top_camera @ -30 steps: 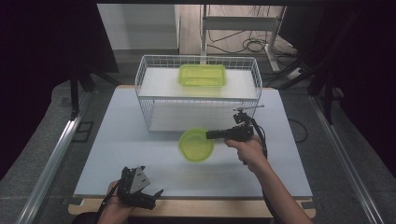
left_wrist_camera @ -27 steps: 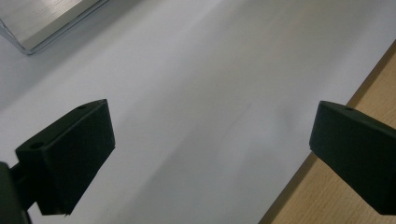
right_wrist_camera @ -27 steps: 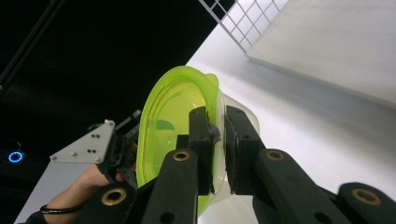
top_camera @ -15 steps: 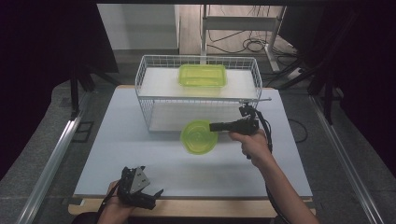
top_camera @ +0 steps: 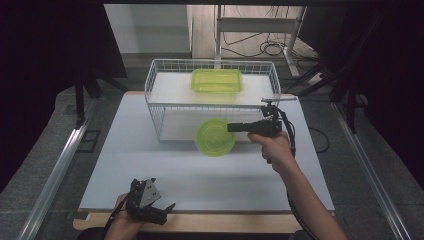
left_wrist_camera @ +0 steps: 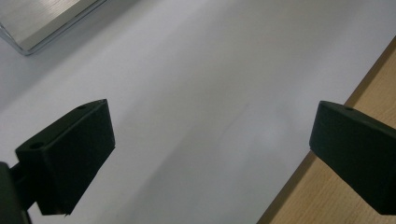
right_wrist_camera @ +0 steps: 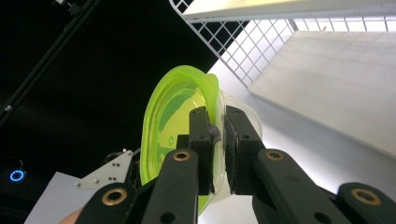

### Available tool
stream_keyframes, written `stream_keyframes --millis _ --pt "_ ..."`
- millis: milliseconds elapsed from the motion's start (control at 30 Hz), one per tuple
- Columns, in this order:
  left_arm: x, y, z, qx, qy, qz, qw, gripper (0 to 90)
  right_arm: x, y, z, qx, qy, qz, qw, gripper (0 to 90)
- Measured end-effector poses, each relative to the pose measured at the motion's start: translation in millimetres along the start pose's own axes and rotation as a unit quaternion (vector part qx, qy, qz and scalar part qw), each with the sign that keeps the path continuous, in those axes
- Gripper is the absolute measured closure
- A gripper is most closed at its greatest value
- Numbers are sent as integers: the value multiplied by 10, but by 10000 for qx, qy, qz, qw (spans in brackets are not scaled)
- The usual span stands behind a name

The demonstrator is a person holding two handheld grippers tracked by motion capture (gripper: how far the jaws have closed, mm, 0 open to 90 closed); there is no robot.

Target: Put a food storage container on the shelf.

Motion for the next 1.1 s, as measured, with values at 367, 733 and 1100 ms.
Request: stream_keyframes --millis 367,733,1100 --pt "1 -6 1 -13 8 14 10000 1 63 -101 184 88 147 -52 9998 826" --pt "14 -14 12 90 76 -52 9999 1 94 -199 369 173 271 -81 9995 828" --pt "12 -6 12 76 74 -66 9999 1 118 -278 550 264 435 -113 9986 837"
Point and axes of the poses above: each handheld gripper's, and its own axes: x roughly backward along the jaws, z roughly out of its top, y roughly to its right, the point moved 8 cm from there along -x, roughly forward along the jaws, and after that the axes turned 13 degrees about z, right-handed, at the moved point
